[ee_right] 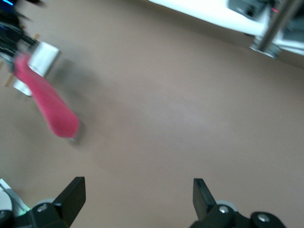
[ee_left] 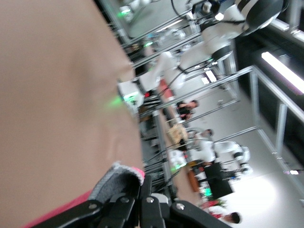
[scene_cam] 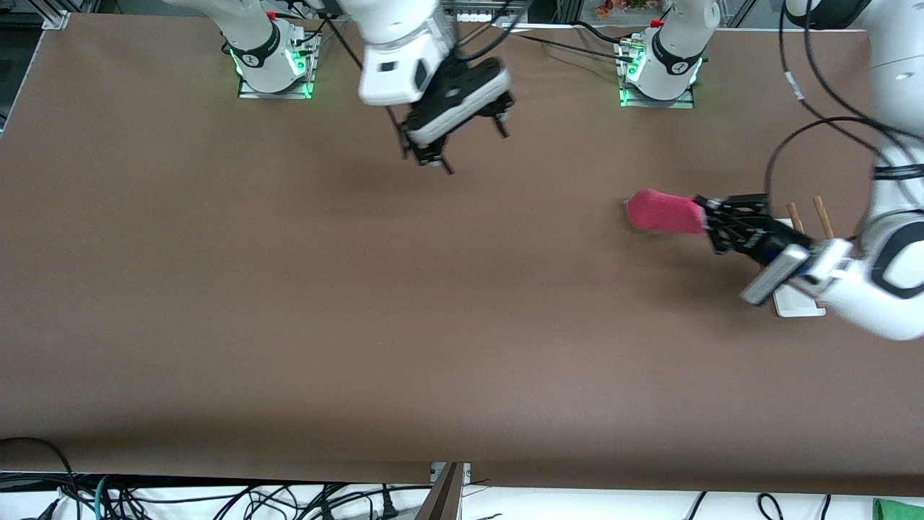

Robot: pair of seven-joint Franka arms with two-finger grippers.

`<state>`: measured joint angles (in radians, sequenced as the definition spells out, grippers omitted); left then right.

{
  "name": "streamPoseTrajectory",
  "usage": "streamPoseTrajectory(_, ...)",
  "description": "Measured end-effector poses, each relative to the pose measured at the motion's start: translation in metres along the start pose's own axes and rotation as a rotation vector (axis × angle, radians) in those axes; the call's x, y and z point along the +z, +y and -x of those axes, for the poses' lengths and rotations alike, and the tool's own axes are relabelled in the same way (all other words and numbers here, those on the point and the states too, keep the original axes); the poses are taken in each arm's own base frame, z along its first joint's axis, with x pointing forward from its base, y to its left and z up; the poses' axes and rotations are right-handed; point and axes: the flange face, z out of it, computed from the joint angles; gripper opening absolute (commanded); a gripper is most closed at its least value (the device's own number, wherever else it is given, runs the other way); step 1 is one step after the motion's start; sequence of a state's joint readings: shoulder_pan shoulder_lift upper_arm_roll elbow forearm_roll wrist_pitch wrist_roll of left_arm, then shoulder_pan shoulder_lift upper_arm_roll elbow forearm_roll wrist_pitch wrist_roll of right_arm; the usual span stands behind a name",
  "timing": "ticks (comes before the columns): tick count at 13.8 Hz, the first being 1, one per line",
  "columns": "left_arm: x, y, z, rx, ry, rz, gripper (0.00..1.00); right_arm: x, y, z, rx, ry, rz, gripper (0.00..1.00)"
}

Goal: Pass towel and hang on rack
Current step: 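Carry the towel with the left gripper while the right gripper withdraws, then drape the towel over the wooden dowels with the left gripper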

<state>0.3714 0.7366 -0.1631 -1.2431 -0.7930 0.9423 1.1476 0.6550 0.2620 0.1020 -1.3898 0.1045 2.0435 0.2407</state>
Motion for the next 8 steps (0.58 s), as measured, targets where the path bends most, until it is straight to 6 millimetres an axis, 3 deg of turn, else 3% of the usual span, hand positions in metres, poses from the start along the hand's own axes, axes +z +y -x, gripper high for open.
streamPoseTrajectory(3,-0.077,0.051,0.035,-0.061,-0.039,-0.217,0.00,0.007,0.076,0.019,0.103,-0.062,0.054,1.00)
streamPoseTrajectory(5,-0.113,0.064,0.075,-0.122,-0.009,-0.297,0.00,0.025,0.138,0.035,0.187,-0.119,0.098,1.00)
streamPoseTrajectory(8,-0.150,0.073,0.135,-0.221,0.052,-0.377,0.00,0.050,0.219,0.062,0.309,-0.195,0.146,1.00)
